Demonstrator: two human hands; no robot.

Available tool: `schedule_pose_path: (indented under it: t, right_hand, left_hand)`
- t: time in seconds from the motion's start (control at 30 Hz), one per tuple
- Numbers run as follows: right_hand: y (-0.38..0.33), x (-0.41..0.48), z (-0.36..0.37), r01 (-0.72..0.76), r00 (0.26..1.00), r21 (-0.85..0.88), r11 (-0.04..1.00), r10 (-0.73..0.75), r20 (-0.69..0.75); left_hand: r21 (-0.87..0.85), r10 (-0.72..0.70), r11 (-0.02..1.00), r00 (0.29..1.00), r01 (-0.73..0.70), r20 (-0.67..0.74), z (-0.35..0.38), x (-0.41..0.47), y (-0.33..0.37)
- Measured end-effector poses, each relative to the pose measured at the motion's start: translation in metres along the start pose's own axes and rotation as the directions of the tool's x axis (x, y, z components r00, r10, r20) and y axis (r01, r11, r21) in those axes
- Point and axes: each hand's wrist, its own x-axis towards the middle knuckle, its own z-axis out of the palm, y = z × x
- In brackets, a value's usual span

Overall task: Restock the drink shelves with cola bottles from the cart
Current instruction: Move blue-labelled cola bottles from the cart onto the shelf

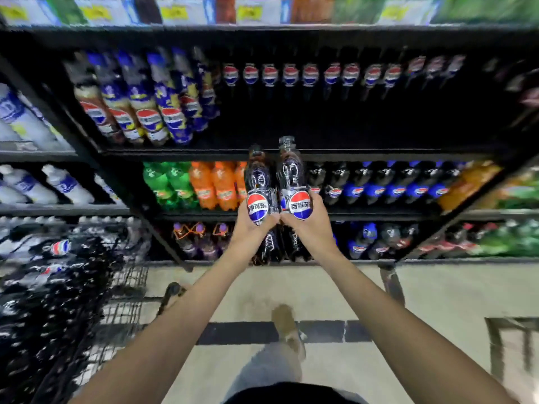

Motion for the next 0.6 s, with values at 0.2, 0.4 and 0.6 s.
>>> schedule_pose_path:
  t: [0.2,0.4,0.6]
  right_hand:
    - [0.015,0.031,-0.112,0.002,0.975,0.02,1.0,0.003,-0.222]
    - [0.023,0.075,-0.214,-0.035,0.942,-0.014,0.999,0.029,-0.334]
    - [0.024,0.133,-0.302,-0.048,0.911,-0.07,0.996,0.014,-0.413]
  left_hand:
    - [0.039,-0.012,0.999,0.977,0.004,0.215,0.121,0.047,0.011]
    - [0.035,-0.129,0.992,0.938,0.124,0.322,0.235,0.092,0.023]
    - [0.114,-0.06,0.993,0.924,0.018,0.379,0.329,0.14,0.045]
